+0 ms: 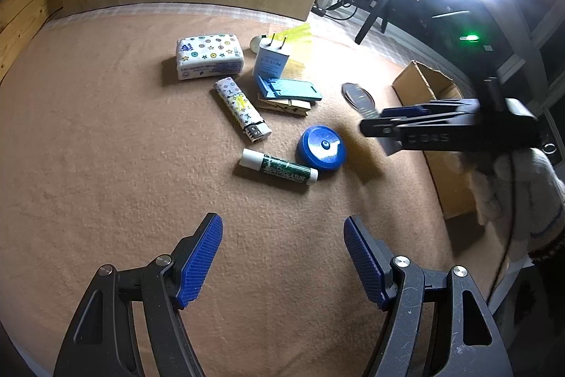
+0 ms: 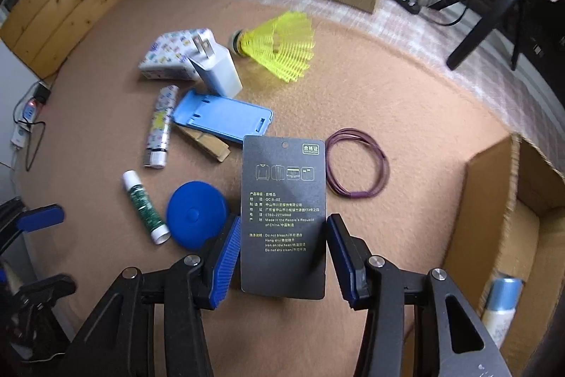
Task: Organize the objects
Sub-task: 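Lift the black card, carry it over the box and release it, then move the right tool to the blue tape measure while the left tool approaches the glue stick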
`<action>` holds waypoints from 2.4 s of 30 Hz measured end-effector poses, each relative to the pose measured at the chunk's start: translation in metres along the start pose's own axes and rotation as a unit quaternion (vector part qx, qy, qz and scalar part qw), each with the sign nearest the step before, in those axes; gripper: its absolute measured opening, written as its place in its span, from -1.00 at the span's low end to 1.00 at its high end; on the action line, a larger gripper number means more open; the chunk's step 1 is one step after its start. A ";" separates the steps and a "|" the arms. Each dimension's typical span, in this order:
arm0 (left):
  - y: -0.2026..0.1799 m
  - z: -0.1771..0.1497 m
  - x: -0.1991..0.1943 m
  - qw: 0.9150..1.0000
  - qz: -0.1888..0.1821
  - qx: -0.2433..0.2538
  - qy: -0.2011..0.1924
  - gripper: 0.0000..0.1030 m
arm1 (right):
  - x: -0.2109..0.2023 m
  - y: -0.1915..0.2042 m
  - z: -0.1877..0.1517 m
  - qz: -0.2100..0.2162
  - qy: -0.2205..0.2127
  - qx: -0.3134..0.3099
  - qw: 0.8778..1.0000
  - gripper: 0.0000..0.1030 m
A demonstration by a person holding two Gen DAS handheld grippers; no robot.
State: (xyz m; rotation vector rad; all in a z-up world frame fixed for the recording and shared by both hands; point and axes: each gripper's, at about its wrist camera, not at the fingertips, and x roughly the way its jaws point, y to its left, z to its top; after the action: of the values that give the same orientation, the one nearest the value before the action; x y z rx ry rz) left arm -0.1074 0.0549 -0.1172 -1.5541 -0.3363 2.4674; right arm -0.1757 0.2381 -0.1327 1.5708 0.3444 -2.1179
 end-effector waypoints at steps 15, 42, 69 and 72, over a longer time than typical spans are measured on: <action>-0.025 0.013 0.017 1.000 -0.004 0.016 -0.001 0.42 | -0.073 -0.114 -0.051 -0.089 -0.061 0.120 0.987 -0.13; 0.002 0.040 0.030 0.999 0.035 0.016 -0.003 0.22 | -0.106 -0.101 -0.070 -0.052 -0.151 0.170 0.973 0.27; 0.022 0.066 0.076 0.998 0.045 0.030 0.023 -0.17 | 0.047 0.027 0.041 0.065 -0.034 0.121 0.990 -0.25; 0.023 0.064 0.078 0.998 0.047 0.032 0.027 -0.18 | 0.059 0.036 0.047 0.057 -0.020 0.105 0.993 -0.25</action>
State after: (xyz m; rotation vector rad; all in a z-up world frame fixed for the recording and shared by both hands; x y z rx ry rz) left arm -0.1999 0.0502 -0.1642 -1.6422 -0.1794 2.4736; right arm -0.2099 0.1717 -0.1712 1.6188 0.0171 -2.1484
